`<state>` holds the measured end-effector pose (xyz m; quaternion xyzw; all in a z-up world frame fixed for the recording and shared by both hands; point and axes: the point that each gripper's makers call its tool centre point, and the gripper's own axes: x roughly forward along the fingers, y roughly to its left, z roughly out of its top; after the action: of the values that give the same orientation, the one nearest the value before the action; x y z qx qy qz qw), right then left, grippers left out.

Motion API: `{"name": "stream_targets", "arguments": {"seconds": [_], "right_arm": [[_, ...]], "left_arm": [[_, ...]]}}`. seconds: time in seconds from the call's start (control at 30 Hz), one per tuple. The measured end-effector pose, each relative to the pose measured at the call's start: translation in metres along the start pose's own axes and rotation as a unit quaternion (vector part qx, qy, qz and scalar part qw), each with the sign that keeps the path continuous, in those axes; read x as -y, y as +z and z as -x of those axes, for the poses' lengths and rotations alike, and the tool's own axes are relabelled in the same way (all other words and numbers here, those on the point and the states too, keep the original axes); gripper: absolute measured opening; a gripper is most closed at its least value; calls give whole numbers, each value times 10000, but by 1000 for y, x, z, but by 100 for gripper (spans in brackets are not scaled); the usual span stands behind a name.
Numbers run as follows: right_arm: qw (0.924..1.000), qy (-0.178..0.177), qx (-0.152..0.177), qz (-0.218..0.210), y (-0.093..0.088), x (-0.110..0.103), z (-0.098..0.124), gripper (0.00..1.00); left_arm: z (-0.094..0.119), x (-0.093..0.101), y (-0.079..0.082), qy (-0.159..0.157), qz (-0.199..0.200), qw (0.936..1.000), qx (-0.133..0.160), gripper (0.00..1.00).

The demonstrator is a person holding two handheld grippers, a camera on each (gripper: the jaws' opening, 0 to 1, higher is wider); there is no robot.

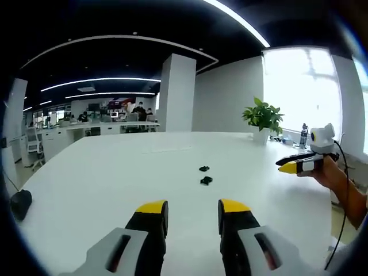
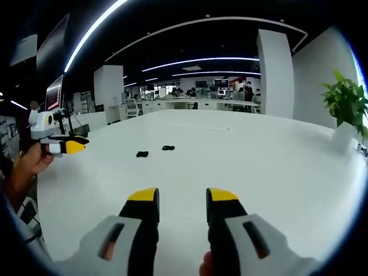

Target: Snap the two parts of the plastic buckle together until the buckle closes and remains connected.

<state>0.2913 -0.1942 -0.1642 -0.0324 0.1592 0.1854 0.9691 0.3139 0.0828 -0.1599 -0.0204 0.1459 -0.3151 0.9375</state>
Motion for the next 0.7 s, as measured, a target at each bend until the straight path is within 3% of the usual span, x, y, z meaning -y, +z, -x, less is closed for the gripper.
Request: {"name": "stream_targets", "arguments": {"seconds": [0.17, 0.7], "right_arm": [[10000, 41, -3, -14, 2, 3, -5, 32], [9999, 83, -20, 69, 6, 8, -13, 32]], "left_arm": [[-6, 1, 0, -176, 59, 9998, -52, 34], [-14, 0, -1, -281, 66, 9995, -84, 34]]}}
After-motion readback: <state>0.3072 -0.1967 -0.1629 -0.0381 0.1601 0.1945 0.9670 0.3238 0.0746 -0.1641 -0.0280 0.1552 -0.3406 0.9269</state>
